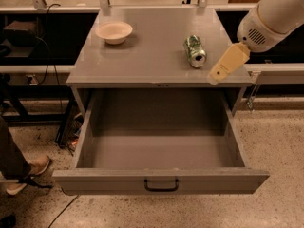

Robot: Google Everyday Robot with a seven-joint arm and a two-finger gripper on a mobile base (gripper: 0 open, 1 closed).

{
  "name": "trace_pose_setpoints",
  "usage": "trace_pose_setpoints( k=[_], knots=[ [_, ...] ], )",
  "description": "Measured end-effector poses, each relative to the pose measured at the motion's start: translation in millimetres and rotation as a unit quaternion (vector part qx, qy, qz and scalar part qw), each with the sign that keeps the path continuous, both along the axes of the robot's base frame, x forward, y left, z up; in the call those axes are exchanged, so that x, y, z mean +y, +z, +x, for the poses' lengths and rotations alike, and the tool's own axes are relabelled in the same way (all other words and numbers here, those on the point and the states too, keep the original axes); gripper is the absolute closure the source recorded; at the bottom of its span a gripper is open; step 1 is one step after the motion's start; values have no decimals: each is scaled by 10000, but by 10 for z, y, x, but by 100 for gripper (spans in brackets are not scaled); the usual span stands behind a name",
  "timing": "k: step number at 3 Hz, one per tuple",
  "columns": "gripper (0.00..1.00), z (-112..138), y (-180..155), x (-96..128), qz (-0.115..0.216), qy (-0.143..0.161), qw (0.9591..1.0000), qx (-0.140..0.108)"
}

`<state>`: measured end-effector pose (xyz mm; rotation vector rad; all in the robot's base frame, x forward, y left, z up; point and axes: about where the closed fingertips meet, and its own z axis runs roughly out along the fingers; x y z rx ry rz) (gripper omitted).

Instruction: Place green can into top drawer

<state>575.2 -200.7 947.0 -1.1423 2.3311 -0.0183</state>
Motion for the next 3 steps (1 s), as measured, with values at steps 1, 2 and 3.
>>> trace_pose_setpoints(
  k=[1,2,3],
  knots=[
    [0,106,-47,15,91,-135,9998,-65],
    [0,451,-219,121,427,-460,9977,-248],
    [0,952,-446,303,745,-864,9918,-574]
  ],
)
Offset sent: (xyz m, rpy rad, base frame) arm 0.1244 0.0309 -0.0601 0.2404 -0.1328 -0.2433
